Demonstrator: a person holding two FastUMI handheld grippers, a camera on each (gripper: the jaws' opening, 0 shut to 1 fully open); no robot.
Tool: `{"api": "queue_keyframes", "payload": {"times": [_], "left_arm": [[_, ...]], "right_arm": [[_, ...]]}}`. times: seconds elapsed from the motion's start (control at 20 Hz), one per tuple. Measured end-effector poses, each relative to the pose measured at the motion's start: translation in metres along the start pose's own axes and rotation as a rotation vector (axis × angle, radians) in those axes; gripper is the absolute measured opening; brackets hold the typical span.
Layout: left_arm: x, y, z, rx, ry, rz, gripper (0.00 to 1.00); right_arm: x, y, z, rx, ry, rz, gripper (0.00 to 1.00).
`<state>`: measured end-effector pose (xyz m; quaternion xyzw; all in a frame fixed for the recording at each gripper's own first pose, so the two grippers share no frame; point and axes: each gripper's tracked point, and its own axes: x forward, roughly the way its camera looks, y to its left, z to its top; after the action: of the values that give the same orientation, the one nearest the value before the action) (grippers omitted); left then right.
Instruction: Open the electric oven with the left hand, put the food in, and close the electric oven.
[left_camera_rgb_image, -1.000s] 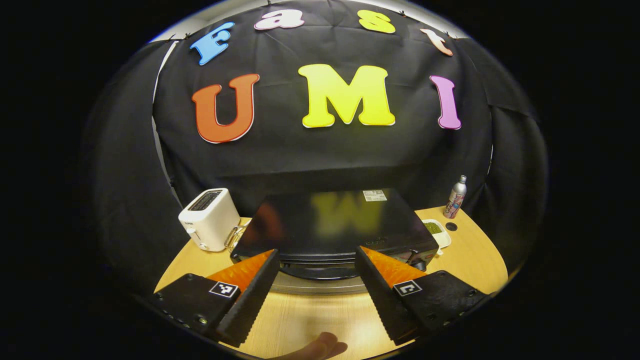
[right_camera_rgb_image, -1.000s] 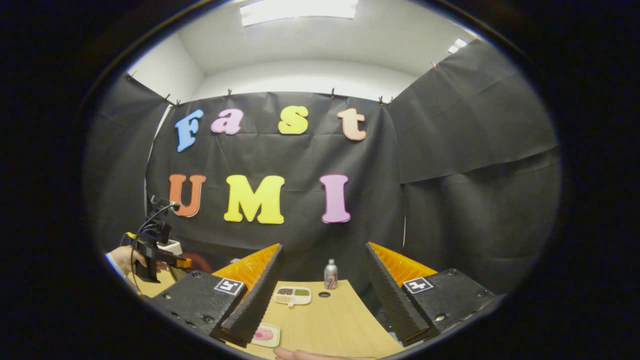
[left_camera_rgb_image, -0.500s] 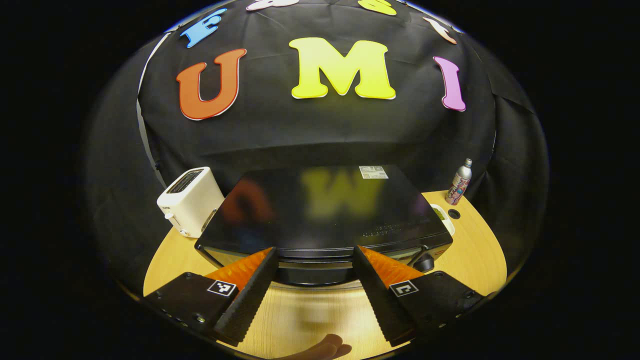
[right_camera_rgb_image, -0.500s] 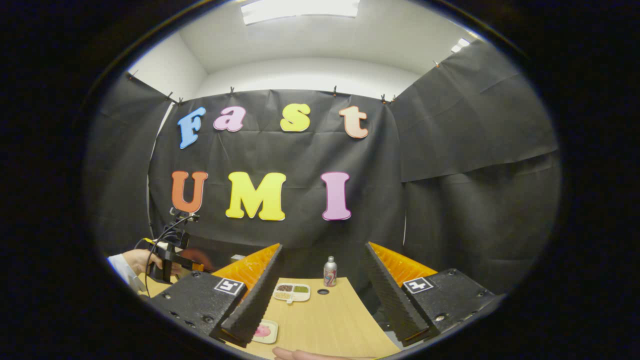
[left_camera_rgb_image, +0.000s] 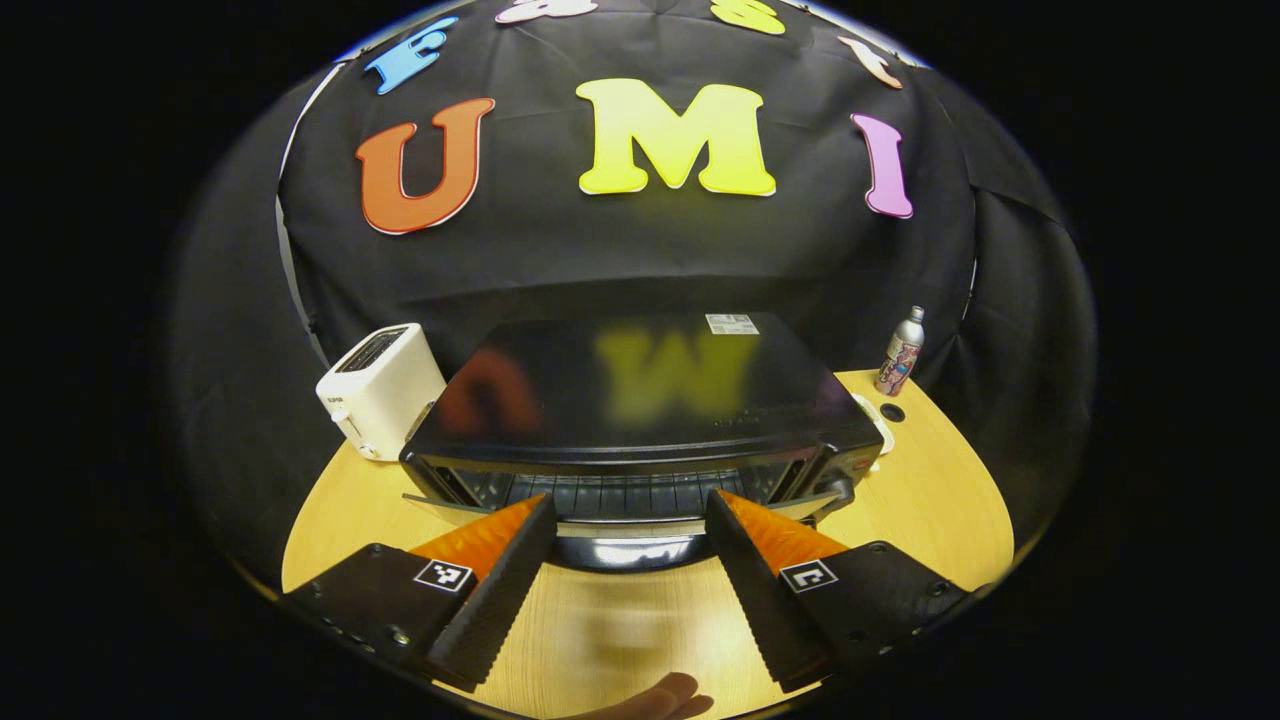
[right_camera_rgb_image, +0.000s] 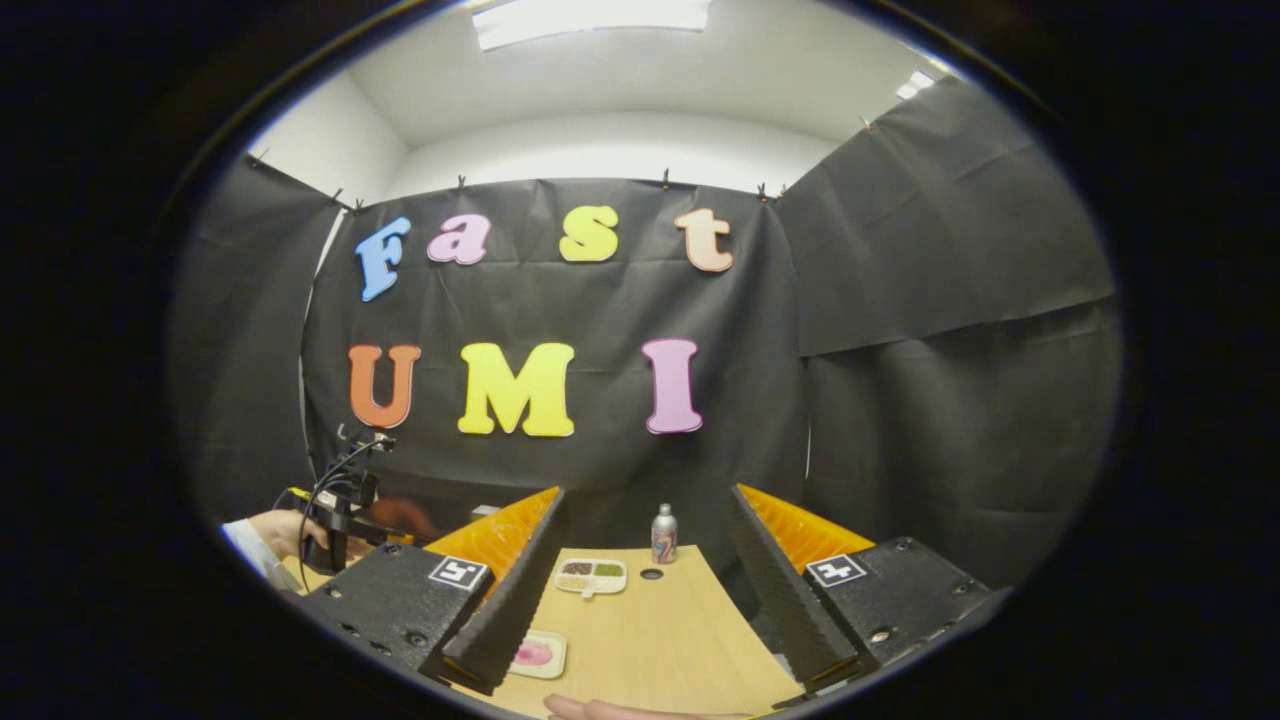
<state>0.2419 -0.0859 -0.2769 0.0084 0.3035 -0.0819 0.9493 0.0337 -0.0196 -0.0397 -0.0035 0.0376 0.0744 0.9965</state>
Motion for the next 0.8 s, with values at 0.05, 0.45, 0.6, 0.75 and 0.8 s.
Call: {"api": "queue_keyframes", "payload": {"times": [0.05, 0.45, 0.6, 0.75, 0.8], "left_arm": [[-0.004, 0.000, -0.006, -0.001, 0.002, -0.003, 0.96], [-0.032, -0.004, -0.061, -0.014, 0.054, -0.029, 0.96], [-0.037, -0.005, -0.079, 0.000, 0.057, -0.029, 0.96], [-0.040, -0.006, -0.101, -0.006, 0.088, -0.031, 0.96], [-0.040, -0.006, -0.105, -0.002, 0.089, -0.031, 0.96]], "right_arm": [[-0.004, 0.000, 0.001, -0.002, 0.004, 0.000, 0.96], [-0.039, 0.011, 0.021, -0.026, -0.017, 0.004, 0.96], [-0.049, 0.016, 0.028, -0.027, -0.038, 0.006, 0.96], [-0.055, 0.020, 0.032, -0.014, -0.050, 0.008, 0.96], [-0.057, 0.019, 0.033, -0.010, -0.054, 0.006, 0.96]]}}
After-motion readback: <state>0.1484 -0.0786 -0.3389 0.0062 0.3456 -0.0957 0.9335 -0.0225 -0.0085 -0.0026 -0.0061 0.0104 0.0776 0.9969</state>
